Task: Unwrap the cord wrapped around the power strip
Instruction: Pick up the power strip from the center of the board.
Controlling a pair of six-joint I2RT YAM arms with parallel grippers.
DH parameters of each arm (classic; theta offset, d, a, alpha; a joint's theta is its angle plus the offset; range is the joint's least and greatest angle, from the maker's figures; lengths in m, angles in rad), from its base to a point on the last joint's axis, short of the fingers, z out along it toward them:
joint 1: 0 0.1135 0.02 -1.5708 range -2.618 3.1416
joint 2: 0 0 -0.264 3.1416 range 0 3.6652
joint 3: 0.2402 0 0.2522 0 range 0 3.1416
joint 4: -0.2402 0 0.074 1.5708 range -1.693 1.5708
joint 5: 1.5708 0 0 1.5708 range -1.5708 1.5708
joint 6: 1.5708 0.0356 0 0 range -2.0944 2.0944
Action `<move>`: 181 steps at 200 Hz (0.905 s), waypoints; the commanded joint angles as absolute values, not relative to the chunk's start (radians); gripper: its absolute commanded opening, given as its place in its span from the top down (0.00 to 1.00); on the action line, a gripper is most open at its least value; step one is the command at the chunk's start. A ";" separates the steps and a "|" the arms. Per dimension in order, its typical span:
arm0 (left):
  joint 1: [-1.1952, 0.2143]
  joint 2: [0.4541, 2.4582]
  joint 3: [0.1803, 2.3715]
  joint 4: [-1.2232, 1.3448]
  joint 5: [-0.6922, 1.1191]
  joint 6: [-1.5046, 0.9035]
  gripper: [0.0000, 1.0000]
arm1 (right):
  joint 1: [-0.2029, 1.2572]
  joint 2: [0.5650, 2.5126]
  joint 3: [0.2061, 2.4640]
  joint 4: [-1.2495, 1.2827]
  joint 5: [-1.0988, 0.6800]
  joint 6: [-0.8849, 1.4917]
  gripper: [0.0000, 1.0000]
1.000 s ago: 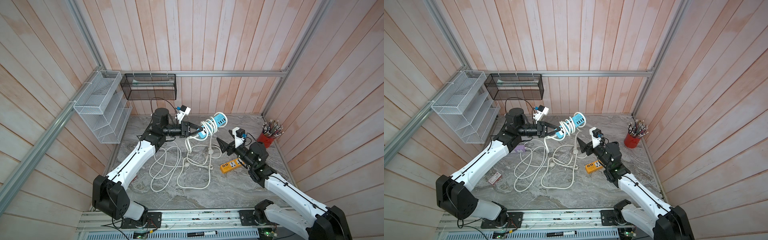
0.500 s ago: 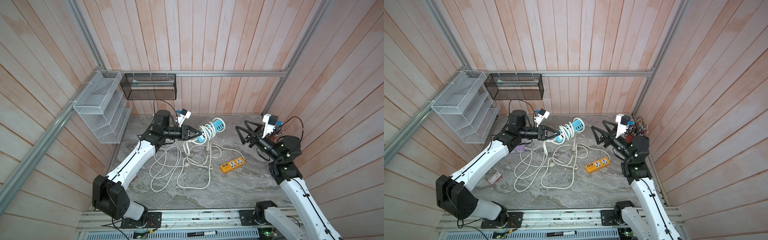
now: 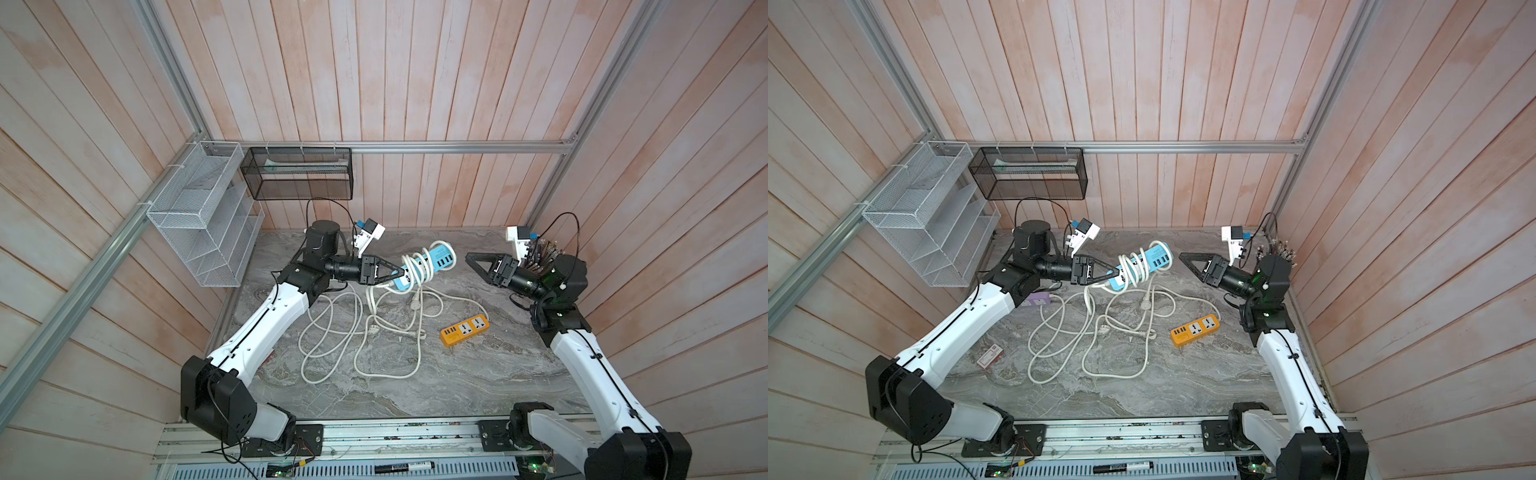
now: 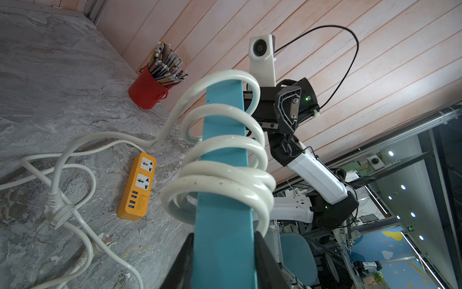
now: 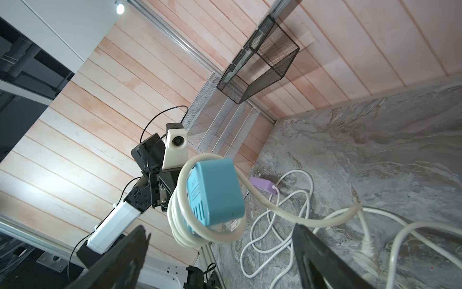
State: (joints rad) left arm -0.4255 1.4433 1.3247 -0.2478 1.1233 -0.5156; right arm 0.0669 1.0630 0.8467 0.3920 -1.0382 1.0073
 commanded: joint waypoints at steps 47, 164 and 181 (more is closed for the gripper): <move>-0.440 1.440 1.372 -0.202 1.160 -0.469 1.00 | 0.158 1.117 0.888 0.458 -1.013 1.003 0.18; -0.445 1.463 1.376 -0.217 1.130 -0.439 1.00 | 0.244 1.158 0.910 0.487 -0.965 0.985 0.78; -0.445 1.463 1.379 -0.221 1.121 -0.433 1.00 | 0.244 1.163 0.909 0.482 -0.968 0.982 1.00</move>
State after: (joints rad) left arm -0.4366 1.4570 1.3346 -0.2520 1.1488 -0.4744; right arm 0.2340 1.1587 0.8864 0.4736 -0.9726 0.9966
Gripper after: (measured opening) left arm 0.306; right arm 0.316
